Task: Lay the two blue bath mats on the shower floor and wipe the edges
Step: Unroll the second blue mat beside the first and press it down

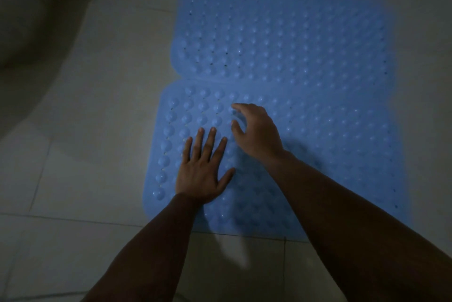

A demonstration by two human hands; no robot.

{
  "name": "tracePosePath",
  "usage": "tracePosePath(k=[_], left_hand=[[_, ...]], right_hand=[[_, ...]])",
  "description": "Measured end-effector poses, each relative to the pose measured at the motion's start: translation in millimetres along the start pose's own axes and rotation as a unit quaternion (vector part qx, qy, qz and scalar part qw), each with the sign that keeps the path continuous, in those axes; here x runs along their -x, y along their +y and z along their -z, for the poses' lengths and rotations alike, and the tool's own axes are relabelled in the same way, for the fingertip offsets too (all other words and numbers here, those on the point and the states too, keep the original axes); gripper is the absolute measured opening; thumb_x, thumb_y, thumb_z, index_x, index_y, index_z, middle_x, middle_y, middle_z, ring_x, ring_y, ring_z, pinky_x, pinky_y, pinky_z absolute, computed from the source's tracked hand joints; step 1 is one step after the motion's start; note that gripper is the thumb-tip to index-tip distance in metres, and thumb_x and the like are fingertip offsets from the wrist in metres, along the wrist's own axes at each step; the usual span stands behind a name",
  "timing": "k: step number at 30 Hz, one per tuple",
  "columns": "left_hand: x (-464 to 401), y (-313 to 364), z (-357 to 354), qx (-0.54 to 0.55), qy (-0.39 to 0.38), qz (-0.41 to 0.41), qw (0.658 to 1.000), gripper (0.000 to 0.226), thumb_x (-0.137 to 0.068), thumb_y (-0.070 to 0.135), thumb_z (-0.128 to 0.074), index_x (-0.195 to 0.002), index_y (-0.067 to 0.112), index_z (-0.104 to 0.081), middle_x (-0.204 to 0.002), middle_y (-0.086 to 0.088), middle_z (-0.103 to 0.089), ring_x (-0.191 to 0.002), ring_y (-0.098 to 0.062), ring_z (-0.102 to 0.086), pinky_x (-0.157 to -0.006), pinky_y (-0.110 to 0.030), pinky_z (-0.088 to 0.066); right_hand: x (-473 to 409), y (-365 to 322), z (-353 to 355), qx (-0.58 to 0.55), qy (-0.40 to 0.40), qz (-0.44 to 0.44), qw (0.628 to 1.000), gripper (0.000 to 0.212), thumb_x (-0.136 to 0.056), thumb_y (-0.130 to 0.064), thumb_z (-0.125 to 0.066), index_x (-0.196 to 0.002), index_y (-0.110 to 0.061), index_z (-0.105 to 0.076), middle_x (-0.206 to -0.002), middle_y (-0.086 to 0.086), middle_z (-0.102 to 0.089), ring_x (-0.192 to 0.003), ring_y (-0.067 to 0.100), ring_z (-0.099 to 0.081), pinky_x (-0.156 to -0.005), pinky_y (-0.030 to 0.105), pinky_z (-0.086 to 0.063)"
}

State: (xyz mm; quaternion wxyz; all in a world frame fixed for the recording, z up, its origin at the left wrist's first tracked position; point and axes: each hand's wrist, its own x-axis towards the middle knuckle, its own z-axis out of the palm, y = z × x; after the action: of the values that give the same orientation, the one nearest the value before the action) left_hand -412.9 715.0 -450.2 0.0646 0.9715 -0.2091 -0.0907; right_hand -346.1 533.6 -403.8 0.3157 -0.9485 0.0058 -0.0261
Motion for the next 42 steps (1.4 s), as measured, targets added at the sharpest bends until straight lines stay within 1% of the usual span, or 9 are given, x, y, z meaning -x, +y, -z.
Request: tracePosePath(k=[8, 10, 12, 15, 19, 23, 31, 36, 42], left_hand=[[-7, -5, 15, 0.07, -0.071, -0.007, 0.995, 0.088, -0.09, 0.076, -0.032, -0.163, 0.032, -0.012, -0.171, -0.003, 0.006, -0.157, -0.029, 0.016, -0.126, -0.055, 0.002], [-13, -20, 36, 0.159, -0.069, -0.004, 0.985, 0.068, -0.091, 0.061, -0.034, -0.15, 0.029, -0.047, -0.166, -0.007, -0.029, -0.156, -0.03, -0.017, -0.123, -0.053, -0.022], [-13, -44, 55, 0.169, 0.018, 0.022, 0.985, 0.05, -0.087, 0.044, -0.037, -0.116, 0.021, -0.071, -0.124, -0.01, -0.068, -0.126, -0.035, -0.058, -0.096, -0.049, -0.05], [-3, -80, 69, 0.113, 0.077, 0.091, 0.986, 0.042, -0.086, 0.036, -0.038, -0.104, 0.02, -0.072, -0.103, -0.005, -0.071, -0.118, -0.035, -0.061, -0.084, -0.047, -0.051], [9, -110, 64, 0.08, 0.062, 0.148, 0.984, 0.043, -0.086, 0.031, -0.04, -0.116, 0.018, -0.07, -0.118, -0.005, -0.071, -0.128, -0.037, -0.054, -0.092, -0.053, -0.049], [17, -124, 57, 0.071, 0.085, 0.151, 0.982, 0.047, -0.087, 0.03, -0.037, -0.121, 0.018, -0.067, -0.124, -0.005, -0.067, -0.133, -0.037, -0.049, -0.093, -0.054, -0.049], [25, -142, 44, 0.081, 0.068, 0.157, 0.982, 0.049, -0.091, 0.033, -0.036, -0.133, 0.018, -0.058, -0.141, -0.008, -0.055, -0.145, -0.032, -0.036, -0.103, -0.056, -0.044], [24, -139, 61, 0.088, 0.073, 0.159, 0.981, 0.054, -0.09, 0.037, -0.031, -0.132, 0.017, -0.059, -0.142, -0.009, -0.056, -0.145, -0.035, -0.036, -0.102, -0.057, -0.044], [30, -115, 63, 0.089, 0.052, 0.116, 0.988, 0.056, -0.093, 0.038, -0.033, -0.138, 0.016, -0.057, -0.148, -0.011, -0.052, -0.148, -0.036, -0.035, -0.103, -0.056, -0.045]], right_hand=[[-6, -13, 4, -0.005, -0.03, -0.05, 0.998, 0.032, -0.091, -0.037, -0.06, -0.12, -0.025, -0.066, -0.119, -0.001, -0.066, -0.117, 0.024, -0.057, -0.097, 0.045, -0.05], [-21, -31, 12, 0.017, -0.109, -0.102, 0.989, 0.032, -0.09, -0.042, -0.059, -0.117, -0.026, -0.066, -0.12, 0.002, -0.066, -0.117, 0.026, -0.06, -0.099, 0.044, -0.05], [-29, -53, 14, 0.048, -0.163, -0.127, 0.977, 0.034, -0.088, -0.044, -0.057, -0.116, -0.026, -0.067, -0.123, 0.005, -0.066, -0.119, 0.029, -0.061, -0.101, 0.044, -0.05], [-16, -88, -7, 0.087, -0.187, -0.111, 0.972, 0.034, -0.091, -0.036, -0.053, -0.12, -0.023, -0.064, -0.127, 0.008, -0.063, -0.122, 0.031, -0.058, -0.103, 0.045, -0.048], [38, -114, -72, 0.133, -0.218, -0.04, 0.966, 0.059, -0.101, -0.042, -0.037, -0.152, -0.014, -0.033, -0.162, 0.015, -0.027, -0.153, 0.032, -0.016, -0.121, 0.056, -0.019], [76, -106, -113, 0.198, -0.181, 0.014, 0.963, 0.085, -0.098, -0.066, -0.015, -0.16, -0.008, -0.006, -0.168, 0.017, 0.007, -0.155, 0.032, 0.013, -0.121, 0.062, 0.001], [82, -100, -129, 0.195, -0.131, 0.025, 0.972, 0.088, -0.096, -0.069, -0.022, -0.16, -0.01, -0.01, -0.168, 0.013, 0.005, -0.156, 0.027, 0.009, -0.122, 0.06, -0.005], [60, -110, -101, 0.153, -0.252, -0.012, 0.956, 0.088, -0.094, -0.069, -0.025, -0.16, -0.013, -0.01, -0.169, 0.009, 0.004, -0.156, 0.023, 0.005, -0.123, 0.058, -0.004], [-41, -127, -30, 0.084, -0.32, -0.066, 0.941, 0.069, -0.098, -0.058, -0.042, -0.151, -0.014, -0.037, -0.154, 0.017, -0.043, -0.141, 0.034, -0.043, -0.115, 0.044, -0.036]])
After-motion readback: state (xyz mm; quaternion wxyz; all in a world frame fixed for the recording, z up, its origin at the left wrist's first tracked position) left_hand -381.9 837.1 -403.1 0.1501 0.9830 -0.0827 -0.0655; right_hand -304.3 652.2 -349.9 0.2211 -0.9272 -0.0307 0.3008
